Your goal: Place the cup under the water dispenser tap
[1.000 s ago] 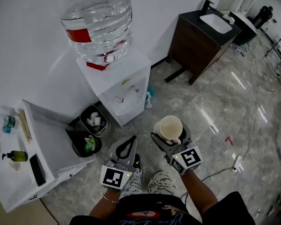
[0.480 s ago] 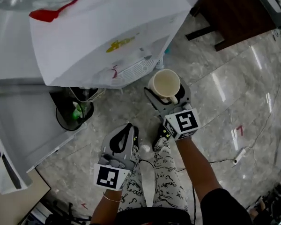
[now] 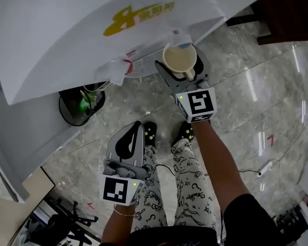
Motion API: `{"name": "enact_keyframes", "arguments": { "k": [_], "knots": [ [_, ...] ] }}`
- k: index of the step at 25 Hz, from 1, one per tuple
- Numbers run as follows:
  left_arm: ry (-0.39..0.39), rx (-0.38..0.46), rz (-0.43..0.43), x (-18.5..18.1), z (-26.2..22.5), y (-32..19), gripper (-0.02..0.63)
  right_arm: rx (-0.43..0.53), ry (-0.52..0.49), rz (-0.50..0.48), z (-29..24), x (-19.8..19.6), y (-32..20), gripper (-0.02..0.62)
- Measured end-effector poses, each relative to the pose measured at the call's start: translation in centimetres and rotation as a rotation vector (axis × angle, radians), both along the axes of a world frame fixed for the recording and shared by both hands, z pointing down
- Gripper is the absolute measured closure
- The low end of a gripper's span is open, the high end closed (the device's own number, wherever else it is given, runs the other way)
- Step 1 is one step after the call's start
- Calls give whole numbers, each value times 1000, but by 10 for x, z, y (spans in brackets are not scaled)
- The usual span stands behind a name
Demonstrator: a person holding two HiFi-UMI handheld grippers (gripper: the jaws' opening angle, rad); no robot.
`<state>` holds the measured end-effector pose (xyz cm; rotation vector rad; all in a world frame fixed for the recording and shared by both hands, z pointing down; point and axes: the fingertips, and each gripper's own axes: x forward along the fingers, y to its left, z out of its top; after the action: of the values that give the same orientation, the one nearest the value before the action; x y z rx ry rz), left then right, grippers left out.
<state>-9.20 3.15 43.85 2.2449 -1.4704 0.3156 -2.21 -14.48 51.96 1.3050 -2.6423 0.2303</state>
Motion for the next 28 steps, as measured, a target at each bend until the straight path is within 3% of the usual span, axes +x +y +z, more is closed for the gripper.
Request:
{"name": "enact_keyframes", "arguments": {
  "k": [7,18,28],
  "knots": [
    [21,-5,34,10,-4,-6,618,-23,35,-36,25,-3,-12,181],
    [71,-66,74,23,4,7,618,-56,-7,-87,29,-2,-11,179],
    [122,-97,82,29,3,7,618,-70,60,-167,29,-13,-8,178]
  ]
}}
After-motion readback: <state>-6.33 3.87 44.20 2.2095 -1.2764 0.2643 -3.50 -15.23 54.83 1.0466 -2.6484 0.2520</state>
